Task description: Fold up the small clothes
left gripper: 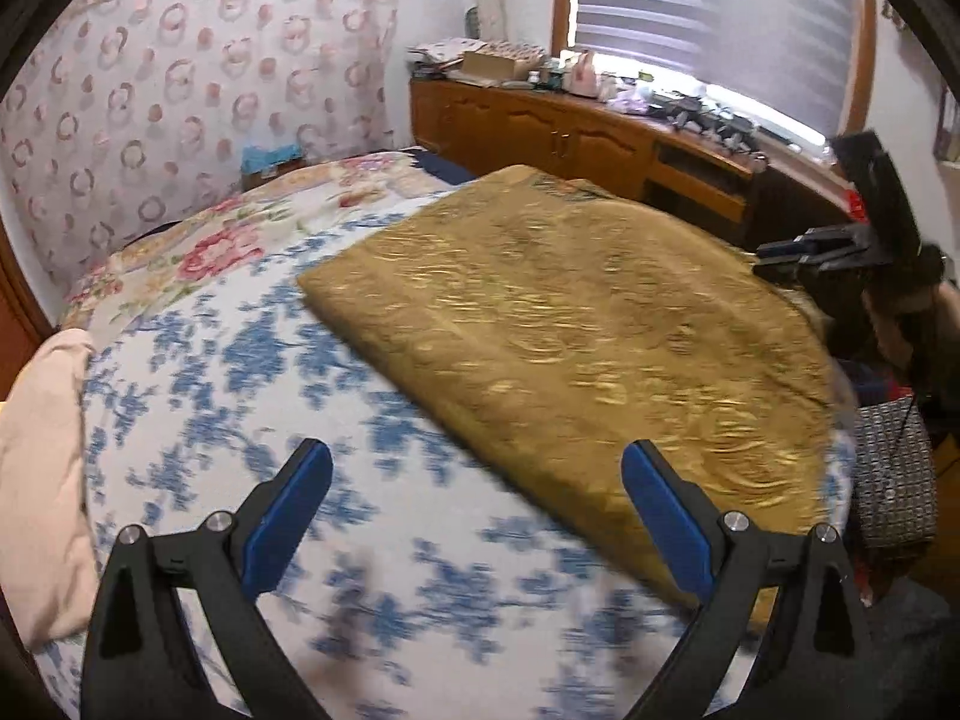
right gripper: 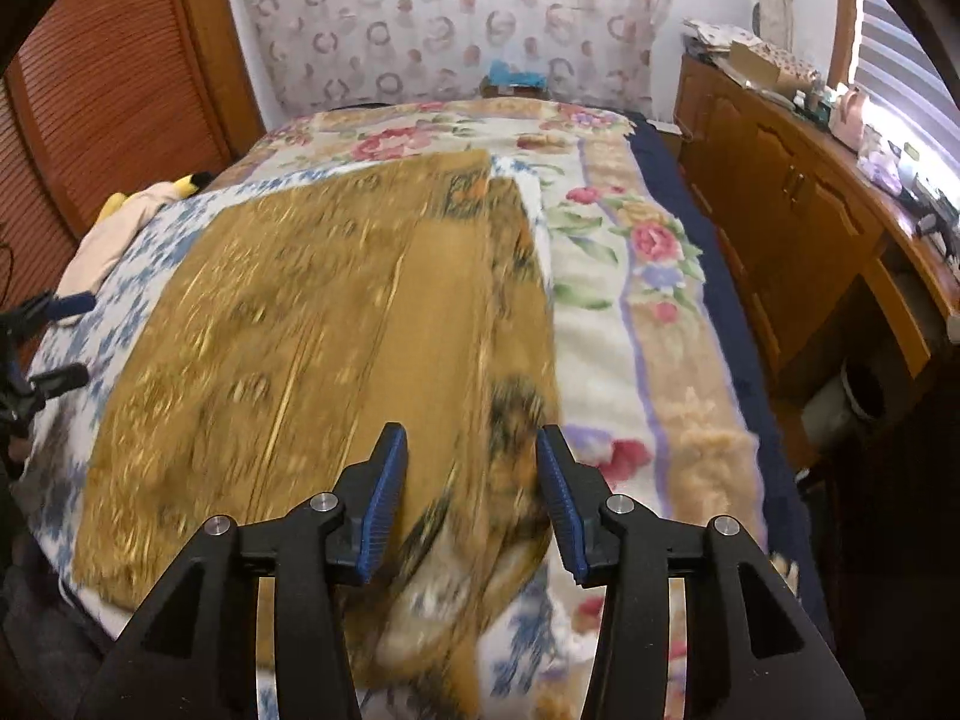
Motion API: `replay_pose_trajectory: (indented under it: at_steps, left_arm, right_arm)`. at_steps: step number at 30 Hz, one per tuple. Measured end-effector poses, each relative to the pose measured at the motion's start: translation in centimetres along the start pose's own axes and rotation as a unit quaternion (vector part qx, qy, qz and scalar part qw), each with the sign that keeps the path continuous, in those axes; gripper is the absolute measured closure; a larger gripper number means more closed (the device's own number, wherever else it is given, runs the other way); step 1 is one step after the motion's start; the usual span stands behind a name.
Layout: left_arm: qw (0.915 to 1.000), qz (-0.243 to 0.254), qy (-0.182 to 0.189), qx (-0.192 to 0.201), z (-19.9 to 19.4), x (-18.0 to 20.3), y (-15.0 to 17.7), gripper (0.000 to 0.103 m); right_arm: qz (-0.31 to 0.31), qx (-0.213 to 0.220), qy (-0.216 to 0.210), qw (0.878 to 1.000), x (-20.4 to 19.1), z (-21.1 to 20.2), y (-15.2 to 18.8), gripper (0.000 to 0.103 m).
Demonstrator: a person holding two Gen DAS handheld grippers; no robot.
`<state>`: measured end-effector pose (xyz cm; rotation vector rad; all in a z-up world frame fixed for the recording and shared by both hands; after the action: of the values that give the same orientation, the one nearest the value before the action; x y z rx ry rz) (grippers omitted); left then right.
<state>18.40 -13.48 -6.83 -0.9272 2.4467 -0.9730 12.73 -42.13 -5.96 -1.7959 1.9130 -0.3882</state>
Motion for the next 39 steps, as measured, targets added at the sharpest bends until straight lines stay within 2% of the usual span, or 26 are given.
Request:
replay_pose_trajectory:
  at_steps: [2, 5, 12, 22, 24, 28, 29, 32, 37, 39]
  left_arm:
    - [1.0, 0.001, 0.005, -0.003, -0.1, 1.2, 0.1, 0.004]
    - [0.9999, 0.004, 0.005, -0.01, 0.0, 2.6, 0.6, 0.004]
    - [0.9997, 0.012, 0.009, -0.018, -0.9, 5.4, 2.0, 0.004]
    - [0.9983, -0.015, 0.045, -0.033, -0.3, 6.7, 3.8, 0.004]
    - [0.9976, -0.023, 0.057, -0.034, -0.2, 6.9, 4.1, 0.004]
    - [0.9968, -0.028, 0.065, -0.037, 0.1, 7.7, 4.3, 0.004]
    - [0.9967, -0.027, 0.066, -0.038, 0.2, 7.8, 4.3, 0.004]
    - [0.9966, -0.025, 0.069, -0.039, 0.1, 8.2, 4.4, 0.004]
    - [0.9958, -0.03, 0.078, -0.037, 0.0, 8.7, 4.5, 0.005]
    - [0.9953, -0.029, 0.084, -0.037, -0.1, 8.9, 4.6, 0.01]
  right_arm:
    - [-0.003, 0.001, 0.012, 1.0, 0.0, 0.0, 1.2, 0.051]
    - [0.007, 0.0, 0.015, 1.0, 0.6, 0.1, 2.4, 0.049]
    - [0.022, -0.005, -0.006, 1.0, 1.2, 0.0, 4.6, 0.049]
    - [0.026, -0.003, -0.025, 0.999, 0.5, 0.0, 5.7, 0.054]
    - [0.021, -0.004, -0.032, 0.999, 0.3, -0.1, 5.8, 0.062]
    - [0.0, 0.005, -0.031, 1.0, -0.3, -0.6, 5.9, 0.096]
    - [-0.004, 0.008, -0.027, 1.0, -0.3, -0.9, 5.9, 0.101]
    - [-0.015, 0.027, -0.014, 0.999, -0.1, -2.2, 5.9, 0.101]
    - [-0.021, 0.024, -0.009, 0.999, -0.3, -2.2, 6.1, 0.101]
    - [-0.022, 0.021, -0.005, 1.0, -0.4, -1.9, 6.1, 0.101]
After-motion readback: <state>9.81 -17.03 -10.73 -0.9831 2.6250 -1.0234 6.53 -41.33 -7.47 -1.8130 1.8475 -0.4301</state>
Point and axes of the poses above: each gripper's, at about its wrist camera, not at the fingertips, and z roughly the way its jaws point, x to its right, y to its underside, the point moved 2 cm from there along z, roughly the way its jaws point, and after that the axes turned 11 degrees about z, right-handed, at the moved point
